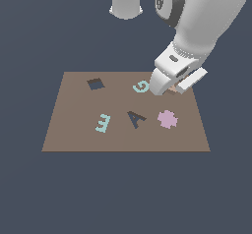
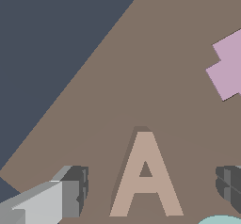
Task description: Insert a designated object into the corresponding slot on a board.
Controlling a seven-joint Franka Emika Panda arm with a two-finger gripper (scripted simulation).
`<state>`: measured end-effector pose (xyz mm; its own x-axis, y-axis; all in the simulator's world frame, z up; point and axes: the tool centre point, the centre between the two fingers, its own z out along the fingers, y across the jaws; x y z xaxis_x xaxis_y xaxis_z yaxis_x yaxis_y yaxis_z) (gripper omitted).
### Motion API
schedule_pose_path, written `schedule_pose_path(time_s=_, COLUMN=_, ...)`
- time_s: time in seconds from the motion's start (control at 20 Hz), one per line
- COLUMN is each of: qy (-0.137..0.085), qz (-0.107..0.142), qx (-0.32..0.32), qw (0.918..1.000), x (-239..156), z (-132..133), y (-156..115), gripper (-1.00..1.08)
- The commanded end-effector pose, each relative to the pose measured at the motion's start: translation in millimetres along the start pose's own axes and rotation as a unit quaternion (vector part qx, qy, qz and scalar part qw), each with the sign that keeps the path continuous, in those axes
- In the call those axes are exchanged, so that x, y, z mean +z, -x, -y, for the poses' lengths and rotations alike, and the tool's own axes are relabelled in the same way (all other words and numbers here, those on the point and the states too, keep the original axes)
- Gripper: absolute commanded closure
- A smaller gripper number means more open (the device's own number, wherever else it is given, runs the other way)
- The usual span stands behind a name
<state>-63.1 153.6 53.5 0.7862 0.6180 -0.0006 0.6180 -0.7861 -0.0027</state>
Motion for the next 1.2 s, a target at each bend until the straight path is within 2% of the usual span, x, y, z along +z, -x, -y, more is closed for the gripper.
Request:
schedule_pose_path(time_s=0.0, qy=0.001, qz=-0.001, qx=-0.008, qw=1.0000, x=3.0, z=3.2, y=0.4, gripper=-0.92)
schedule_pose_path(time_s=0.65, qy=0.001, qz=0.000, qx=-0.009, qw=1.0000, x=23.5, z=3.3, y=1.2, gripper=-0.92)
schedule_pose_path(time_s=0.7, qy=0.001, qz=0.000, qx=-0.009, qw=1.0000, x=23.5, z=3.3, y=1.2, gripper=1.08)
schedule_pose_path(time_s=1.15, qy=0.001, qz=0.000, qx=-0.009, qw=1.0000, x=23.5, z=3.3, y=1.2, gripper=1.08)
